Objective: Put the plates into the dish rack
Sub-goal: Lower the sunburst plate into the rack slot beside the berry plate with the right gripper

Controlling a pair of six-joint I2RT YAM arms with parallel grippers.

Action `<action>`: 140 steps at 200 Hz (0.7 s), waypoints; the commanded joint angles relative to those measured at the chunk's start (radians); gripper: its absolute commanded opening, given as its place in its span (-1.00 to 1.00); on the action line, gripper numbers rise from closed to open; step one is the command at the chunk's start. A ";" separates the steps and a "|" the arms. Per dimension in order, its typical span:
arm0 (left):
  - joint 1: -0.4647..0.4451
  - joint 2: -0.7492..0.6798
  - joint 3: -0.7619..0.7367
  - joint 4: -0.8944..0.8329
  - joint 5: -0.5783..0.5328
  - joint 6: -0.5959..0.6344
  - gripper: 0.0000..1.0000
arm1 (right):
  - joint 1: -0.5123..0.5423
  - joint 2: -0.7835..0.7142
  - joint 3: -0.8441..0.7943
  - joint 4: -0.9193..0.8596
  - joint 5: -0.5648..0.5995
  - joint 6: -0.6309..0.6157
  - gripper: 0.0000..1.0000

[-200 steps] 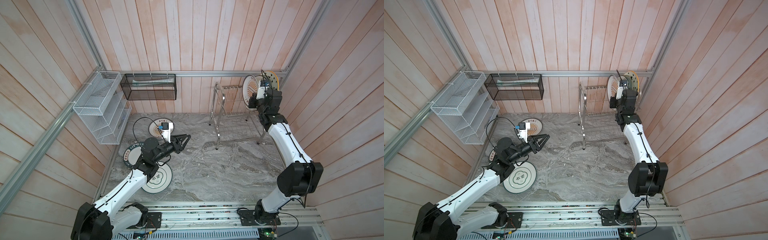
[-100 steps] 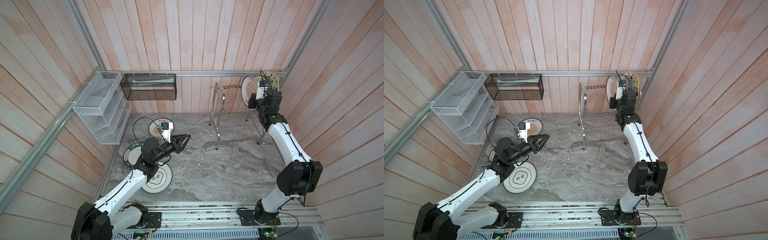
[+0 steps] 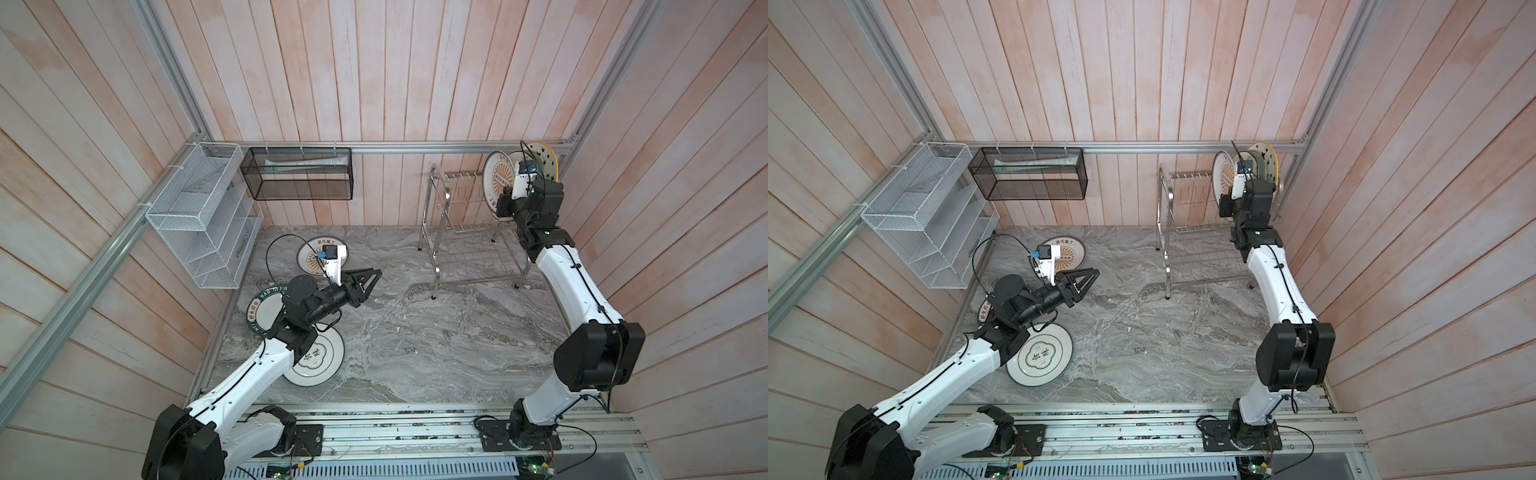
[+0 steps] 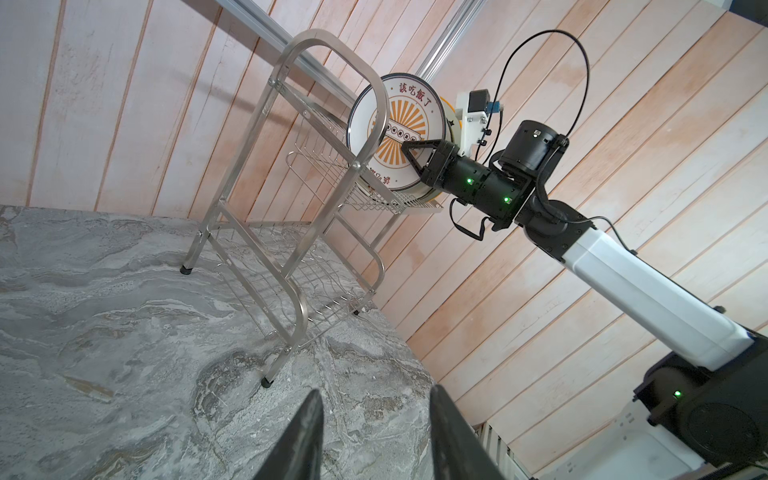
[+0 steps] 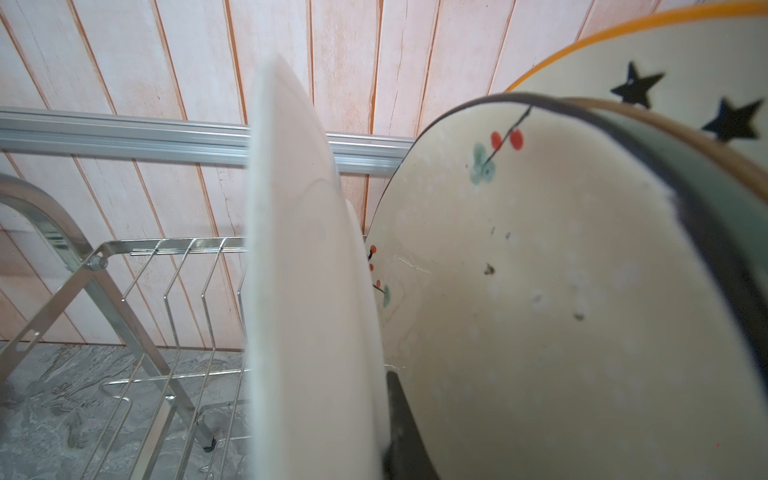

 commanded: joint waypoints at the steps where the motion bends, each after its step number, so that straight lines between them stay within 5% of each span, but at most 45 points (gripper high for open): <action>1: -0.002 -0.005 -0.009 0.003 -0.004 0.012 -0.14 | -0.003 0.015 0.012 -0.026 -0.025 0.000 -1.00; 140: -0.003 -0.013 -0.003 0.004 -0.001 0.013 -0.14 | -0.003 -0.013 0.011 -0.076 -0.045 0.014 -1.00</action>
